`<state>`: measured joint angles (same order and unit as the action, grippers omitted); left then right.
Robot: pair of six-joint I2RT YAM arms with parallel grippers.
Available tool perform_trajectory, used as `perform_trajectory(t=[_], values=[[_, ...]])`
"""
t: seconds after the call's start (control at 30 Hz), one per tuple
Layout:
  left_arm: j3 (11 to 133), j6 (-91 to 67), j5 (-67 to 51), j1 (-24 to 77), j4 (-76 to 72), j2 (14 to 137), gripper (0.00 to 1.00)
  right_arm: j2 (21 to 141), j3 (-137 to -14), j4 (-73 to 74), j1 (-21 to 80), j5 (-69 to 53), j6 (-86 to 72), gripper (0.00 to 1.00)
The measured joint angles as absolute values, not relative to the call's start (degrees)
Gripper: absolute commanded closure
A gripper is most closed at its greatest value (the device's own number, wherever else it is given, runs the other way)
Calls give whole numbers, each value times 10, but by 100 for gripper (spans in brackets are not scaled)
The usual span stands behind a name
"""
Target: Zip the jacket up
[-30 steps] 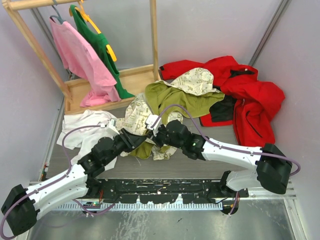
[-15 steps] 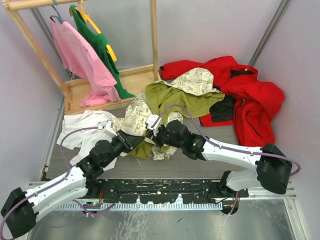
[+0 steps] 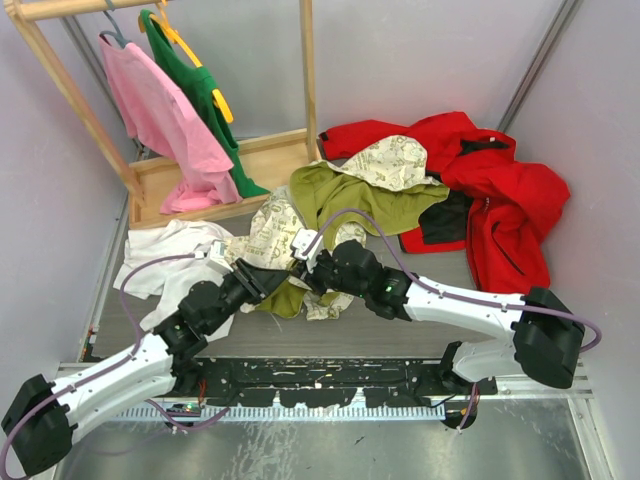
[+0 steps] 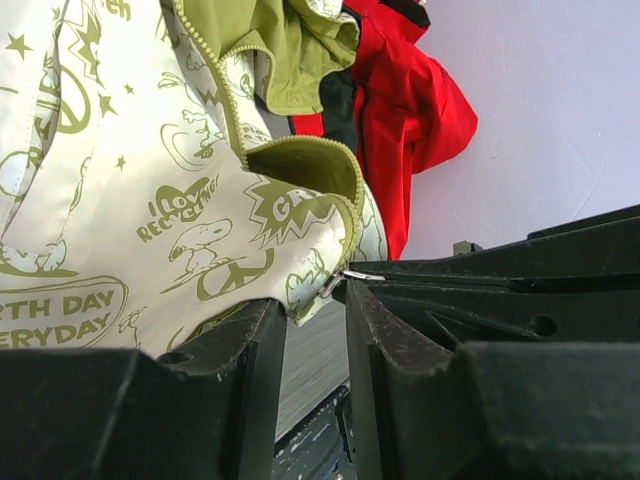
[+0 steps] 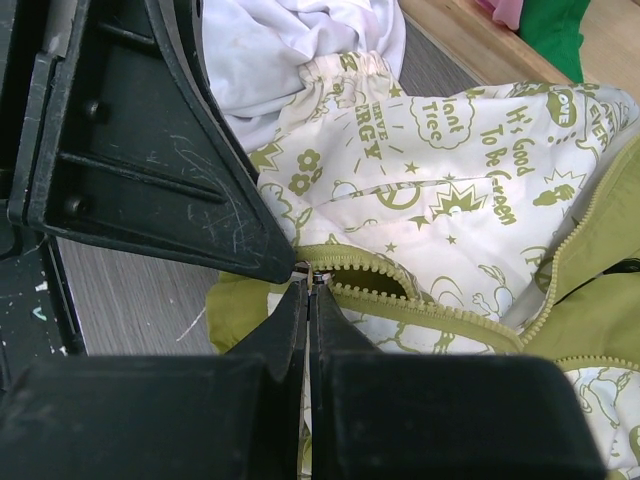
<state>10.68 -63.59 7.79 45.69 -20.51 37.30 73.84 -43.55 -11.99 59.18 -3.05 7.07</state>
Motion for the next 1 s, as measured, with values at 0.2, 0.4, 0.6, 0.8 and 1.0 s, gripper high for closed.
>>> perform_trajectory(t=[0.2, 0.4, 0.6, 0.8, 1.0], values=[[107, -637, 87, 457, -221, 384, 68, 729, -434, -119, 592, -34, 69, 99], [107, -639, 93, 457, -240, 392, 82, 725, -434, -118, 592, -33, 67, 99], [104, -641, 92, 458, -246, 390, 97, 722, -432, -111, 587, -31, 66, 99], [100, -641, 88, 458, -229, 364, 100, 719, -432, -106, 579, -27, 58, 99], [100, -636, 76, 458, -180, 321, 100, 716, -438, -89, 575, -36, 46, 99]])
